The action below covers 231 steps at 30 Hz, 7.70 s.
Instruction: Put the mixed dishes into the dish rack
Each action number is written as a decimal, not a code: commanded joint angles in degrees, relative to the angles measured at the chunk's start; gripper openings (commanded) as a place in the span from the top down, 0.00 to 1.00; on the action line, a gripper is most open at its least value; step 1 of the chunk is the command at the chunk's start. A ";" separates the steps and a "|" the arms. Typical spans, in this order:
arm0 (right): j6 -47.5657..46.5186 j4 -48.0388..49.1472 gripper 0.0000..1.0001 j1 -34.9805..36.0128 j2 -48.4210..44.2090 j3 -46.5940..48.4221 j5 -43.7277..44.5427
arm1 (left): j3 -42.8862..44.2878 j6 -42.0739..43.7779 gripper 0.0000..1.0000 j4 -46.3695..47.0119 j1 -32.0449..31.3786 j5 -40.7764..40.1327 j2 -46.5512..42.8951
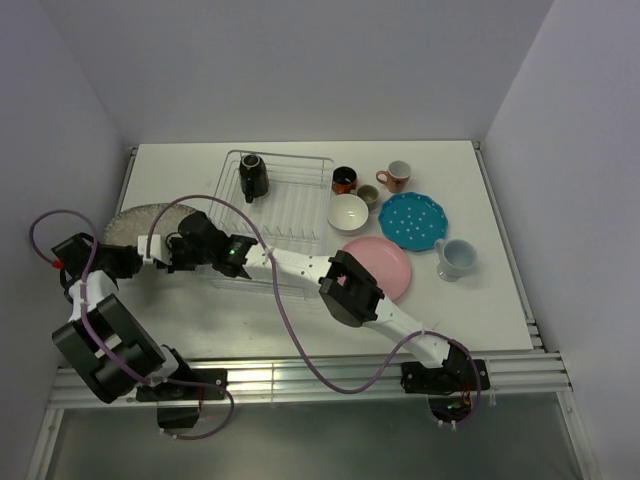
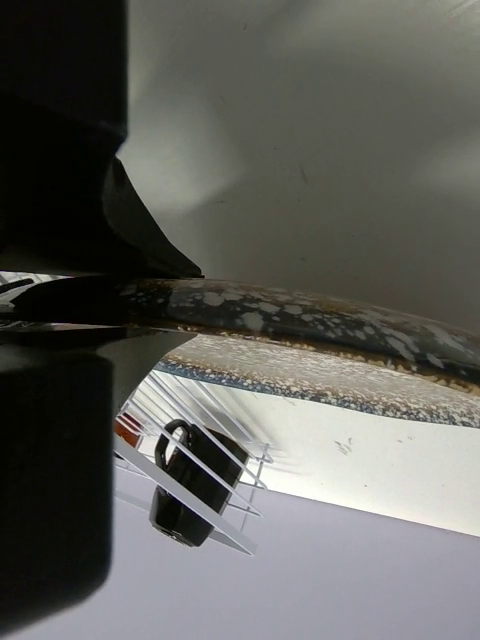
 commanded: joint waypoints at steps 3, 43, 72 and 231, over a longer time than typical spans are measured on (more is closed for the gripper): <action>0.92 1.25 0.61 0.27 -2.08 -2.29 1.32 | 2.40 1.52 1.00 3.02 0.11 0.01 -3.28; 9.10 -15.27 0.00 -10.17 -55.68 -41.30 -24.07 | 26.12 8.97 1.00 -2.32 -3.66 2.30 -10.23; 13.40 -12.73 0.00 -51.06 -91.11 -82.27 -42.80 | 45.21 42.28 1.00 -18.25 -30.73 -6.22 -16.65; 8.48 -15.62 0.00 -52.56 -86.55 -83.42 -40.60 | 22.44 49.33 0.22 -12.00 -43.83 -33.99 -27.45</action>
